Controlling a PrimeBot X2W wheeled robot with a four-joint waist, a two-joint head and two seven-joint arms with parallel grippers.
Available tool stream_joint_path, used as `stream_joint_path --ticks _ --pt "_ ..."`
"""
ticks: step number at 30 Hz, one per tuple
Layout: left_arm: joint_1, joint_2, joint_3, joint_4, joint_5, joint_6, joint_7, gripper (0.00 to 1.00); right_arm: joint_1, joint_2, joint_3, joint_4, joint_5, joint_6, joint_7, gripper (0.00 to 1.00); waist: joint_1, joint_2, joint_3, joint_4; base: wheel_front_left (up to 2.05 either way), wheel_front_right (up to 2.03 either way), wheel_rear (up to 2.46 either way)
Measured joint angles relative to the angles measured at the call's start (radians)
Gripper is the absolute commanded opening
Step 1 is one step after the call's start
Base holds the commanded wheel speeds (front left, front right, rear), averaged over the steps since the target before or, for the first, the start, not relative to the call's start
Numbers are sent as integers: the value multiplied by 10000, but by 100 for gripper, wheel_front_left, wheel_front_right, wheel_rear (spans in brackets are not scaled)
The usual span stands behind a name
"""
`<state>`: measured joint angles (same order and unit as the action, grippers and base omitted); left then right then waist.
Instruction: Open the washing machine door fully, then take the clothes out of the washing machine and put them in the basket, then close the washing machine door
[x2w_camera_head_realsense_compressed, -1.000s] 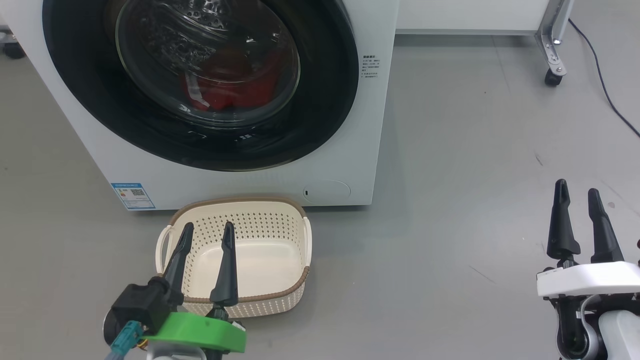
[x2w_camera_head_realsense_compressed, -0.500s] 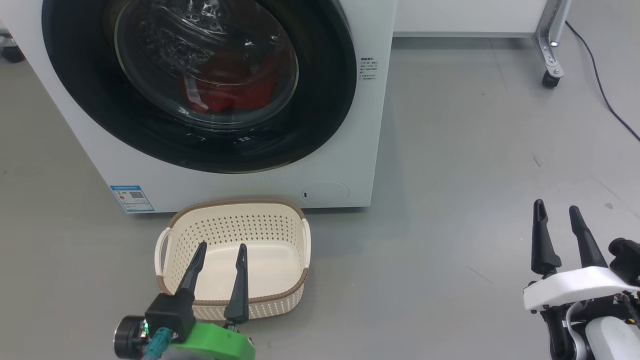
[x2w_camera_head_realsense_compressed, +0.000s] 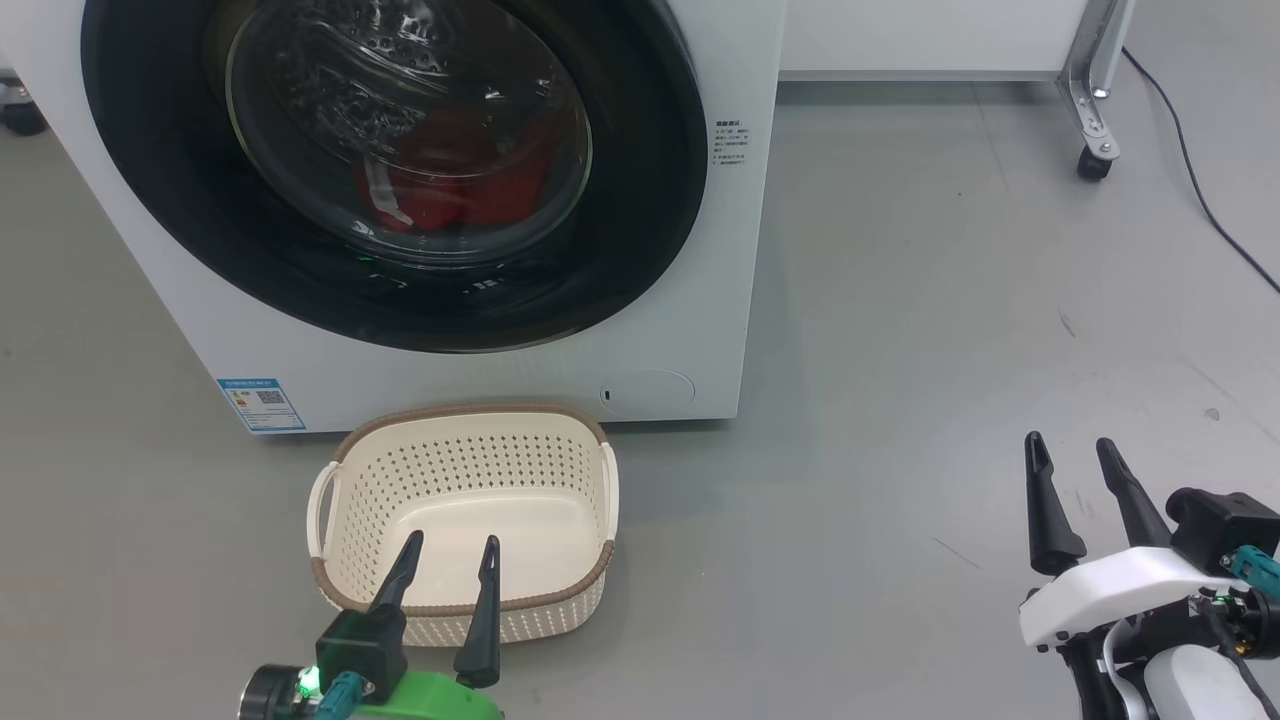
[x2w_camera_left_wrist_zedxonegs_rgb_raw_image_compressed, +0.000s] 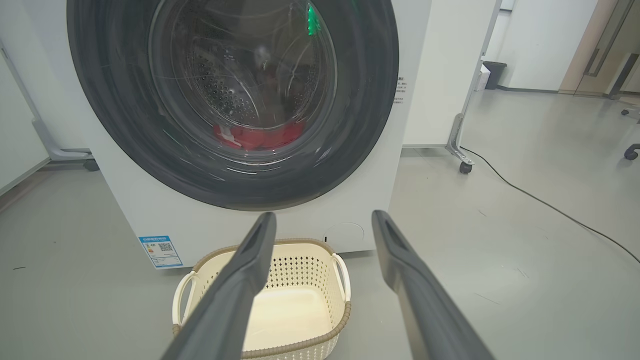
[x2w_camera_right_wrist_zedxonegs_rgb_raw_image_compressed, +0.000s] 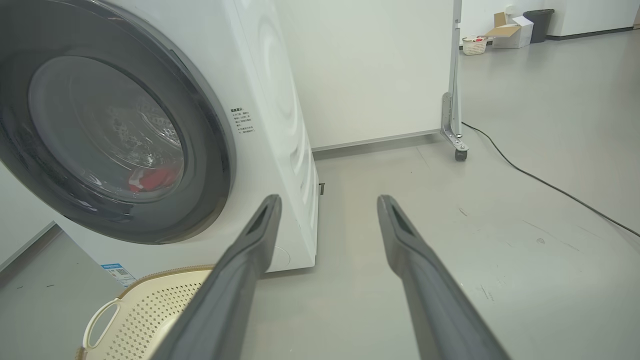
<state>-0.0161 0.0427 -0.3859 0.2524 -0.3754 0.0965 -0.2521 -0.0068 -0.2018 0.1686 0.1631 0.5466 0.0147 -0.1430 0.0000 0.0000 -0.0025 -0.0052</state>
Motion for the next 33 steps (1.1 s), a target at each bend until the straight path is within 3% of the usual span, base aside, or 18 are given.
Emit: stream_joint_path --ticks 33 --pt "-48 0 77 169 -111 144 0 100 -40 38 119 284 -23 -73 115 100 0 0 13 27 0 0 0"
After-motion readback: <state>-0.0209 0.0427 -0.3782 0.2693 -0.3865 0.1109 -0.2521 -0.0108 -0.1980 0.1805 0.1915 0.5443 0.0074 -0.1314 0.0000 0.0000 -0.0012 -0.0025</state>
